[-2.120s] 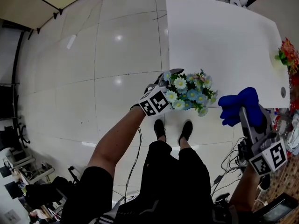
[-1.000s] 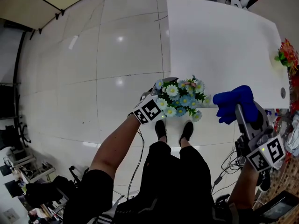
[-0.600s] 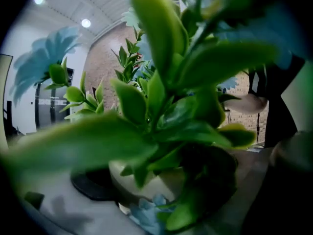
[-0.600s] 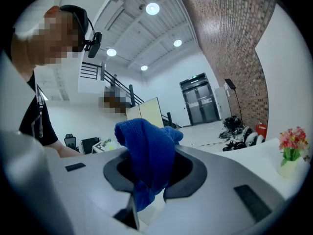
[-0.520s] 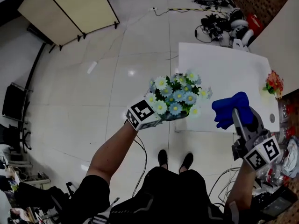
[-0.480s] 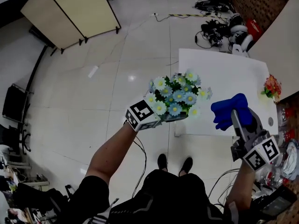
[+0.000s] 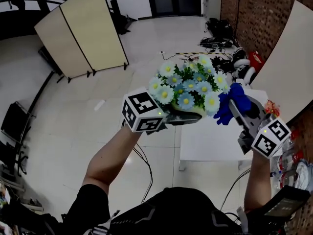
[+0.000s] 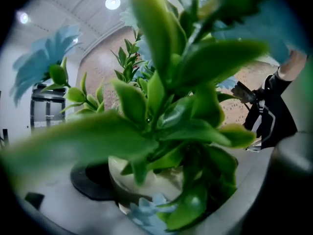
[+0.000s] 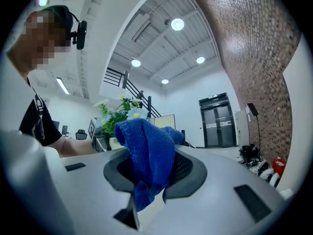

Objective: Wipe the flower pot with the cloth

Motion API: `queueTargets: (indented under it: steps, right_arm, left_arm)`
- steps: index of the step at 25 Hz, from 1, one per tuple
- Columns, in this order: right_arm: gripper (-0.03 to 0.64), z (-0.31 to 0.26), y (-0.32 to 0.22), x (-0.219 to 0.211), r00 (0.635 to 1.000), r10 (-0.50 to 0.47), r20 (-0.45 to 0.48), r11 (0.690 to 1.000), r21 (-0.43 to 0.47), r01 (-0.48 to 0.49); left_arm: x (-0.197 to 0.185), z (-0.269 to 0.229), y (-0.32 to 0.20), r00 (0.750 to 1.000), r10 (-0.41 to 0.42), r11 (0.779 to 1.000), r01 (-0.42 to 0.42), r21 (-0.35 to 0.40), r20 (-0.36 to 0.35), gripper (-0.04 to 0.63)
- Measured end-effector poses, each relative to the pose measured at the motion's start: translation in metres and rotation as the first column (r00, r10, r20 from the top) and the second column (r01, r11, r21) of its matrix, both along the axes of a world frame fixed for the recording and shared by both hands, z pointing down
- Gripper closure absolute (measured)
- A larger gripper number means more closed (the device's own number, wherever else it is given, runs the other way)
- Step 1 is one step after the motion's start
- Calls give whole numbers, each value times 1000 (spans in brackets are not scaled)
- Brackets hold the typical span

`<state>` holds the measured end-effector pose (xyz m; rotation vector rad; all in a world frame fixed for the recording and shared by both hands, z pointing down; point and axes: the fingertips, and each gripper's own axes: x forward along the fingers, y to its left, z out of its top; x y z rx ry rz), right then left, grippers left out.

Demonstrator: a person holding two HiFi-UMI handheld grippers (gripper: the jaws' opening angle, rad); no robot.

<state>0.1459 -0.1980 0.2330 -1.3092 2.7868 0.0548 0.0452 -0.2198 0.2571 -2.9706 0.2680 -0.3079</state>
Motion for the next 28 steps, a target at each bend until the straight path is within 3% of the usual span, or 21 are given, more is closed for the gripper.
queueTargets:
  steps: [4,9,13,22,25,28]
  right_arm:
    - [520,-14,-9,-19,994,-100,-34,995,-11,100]
    - [520,-27,-4,-42,956,-268,-115,963,-39,266]
    - [520,-27,17,-55,905,-400,-143,917,-68,394]
    - [521,-16,73,-100,830,-516,-214,856,-98,507]
    - [521,-19,77,-93,839,-503,-207,864,-99,493]
    - [520,-26,66,-63,882,-450,-138,893,-82,443]
  left_arm:
    - [5,-11,24,998,70,997,-70,-12,-6,48]
    - [6,-25,40,989,142,989,-143,-33,-45,48]
    - [7,-24,36,993,113,993,-114,-15,-38,48]
    - [8,-20,20,996,50,998,-54,-44,-80,48]
    - [11,-22,23,996,47,998,-50,-37,-81,48]
    - [9,-21,27,996,51,998,-54,-37,-70,48]
